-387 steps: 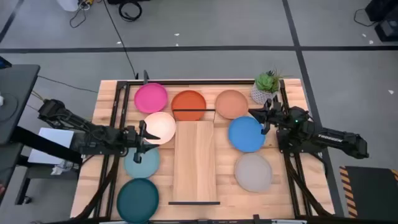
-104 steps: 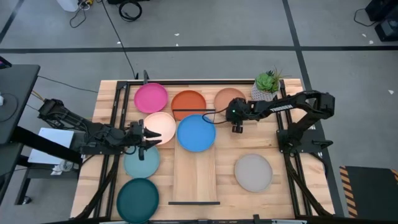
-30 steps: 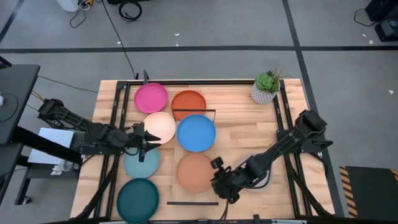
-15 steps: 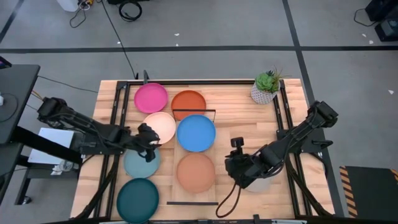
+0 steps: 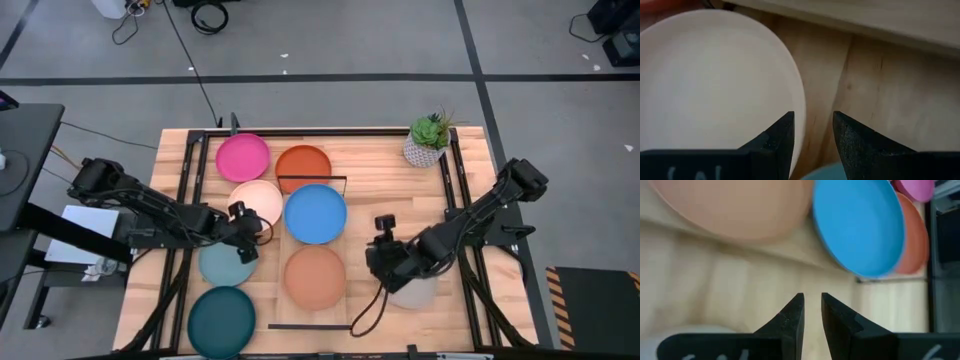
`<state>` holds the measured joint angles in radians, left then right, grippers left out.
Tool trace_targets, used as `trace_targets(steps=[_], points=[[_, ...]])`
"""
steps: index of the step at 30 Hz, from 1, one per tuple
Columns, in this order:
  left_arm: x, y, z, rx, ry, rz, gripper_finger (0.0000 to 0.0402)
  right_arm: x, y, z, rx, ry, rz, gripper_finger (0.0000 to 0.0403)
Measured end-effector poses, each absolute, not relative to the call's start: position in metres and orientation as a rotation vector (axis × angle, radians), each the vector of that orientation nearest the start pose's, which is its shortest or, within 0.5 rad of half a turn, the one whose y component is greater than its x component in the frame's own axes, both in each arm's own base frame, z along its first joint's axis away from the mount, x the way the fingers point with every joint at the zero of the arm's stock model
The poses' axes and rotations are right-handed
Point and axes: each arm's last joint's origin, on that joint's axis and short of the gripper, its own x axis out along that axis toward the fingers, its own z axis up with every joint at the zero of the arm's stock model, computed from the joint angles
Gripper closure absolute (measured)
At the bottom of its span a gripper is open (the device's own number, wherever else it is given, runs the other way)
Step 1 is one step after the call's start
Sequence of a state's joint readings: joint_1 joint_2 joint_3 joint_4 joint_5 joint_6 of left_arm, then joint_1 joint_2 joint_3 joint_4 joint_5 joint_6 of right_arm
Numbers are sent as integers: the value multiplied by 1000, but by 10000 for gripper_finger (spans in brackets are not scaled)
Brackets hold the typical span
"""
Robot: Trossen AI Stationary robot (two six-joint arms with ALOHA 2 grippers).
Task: Place and stack plates onto a shelf
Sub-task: Stack the light pink on top of the light brown plate
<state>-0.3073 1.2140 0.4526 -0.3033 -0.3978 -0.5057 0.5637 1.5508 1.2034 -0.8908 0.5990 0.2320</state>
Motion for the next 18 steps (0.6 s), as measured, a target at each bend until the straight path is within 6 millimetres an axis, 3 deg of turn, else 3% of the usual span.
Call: trace_targets(steps=[6,11,14,18], points=[[187,-48,142,-141,943,321,260,230,110,270,-350,1018,-184,332],[190,-49,144,-150,914,310,260,207,90,278,-373,824,-292,332],[192,-50,145,-157,898,305,260,201,84,279,-316,734,-251,332],[193,-50,146,-162,882,301,260,188,80,274,-267,758,-159,333]])
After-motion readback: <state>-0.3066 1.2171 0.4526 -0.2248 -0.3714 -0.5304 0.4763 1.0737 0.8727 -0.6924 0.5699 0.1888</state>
